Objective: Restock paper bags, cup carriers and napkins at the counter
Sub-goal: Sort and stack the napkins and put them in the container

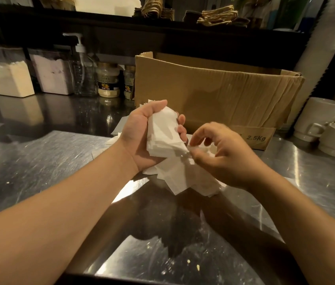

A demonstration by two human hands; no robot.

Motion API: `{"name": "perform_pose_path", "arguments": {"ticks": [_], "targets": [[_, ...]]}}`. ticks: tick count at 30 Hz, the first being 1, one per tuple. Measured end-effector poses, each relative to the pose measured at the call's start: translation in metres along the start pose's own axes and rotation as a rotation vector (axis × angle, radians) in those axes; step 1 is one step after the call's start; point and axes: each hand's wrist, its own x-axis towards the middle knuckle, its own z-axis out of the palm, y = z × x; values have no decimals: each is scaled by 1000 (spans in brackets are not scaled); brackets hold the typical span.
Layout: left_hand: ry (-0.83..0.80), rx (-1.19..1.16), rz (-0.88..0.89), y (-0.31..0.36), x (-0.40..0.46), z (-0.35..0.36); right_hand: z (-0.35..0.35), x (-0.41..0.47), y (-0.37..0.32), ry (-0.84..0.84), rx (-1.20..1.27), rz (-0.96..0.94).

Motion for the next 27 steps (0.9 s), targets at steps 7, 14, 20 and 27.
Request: {"name": "perform_pose_path", "arguments": {"ticks": [7, 14, 20, 27], "targets": [[11, -64, 21, 2, 2, -1, 5, 2, -6, -212, -156, 19], [29, -92, 52, 4, 0, 0, 21, 1, -7, -241, -147, 27], [13, -117, 61, 5, -1, 0, 34, 3, -7, -130, -326, -105], [30, -106, 49, 6, -2, -1, 37, 6, 5, 86, -241, -186]]}}
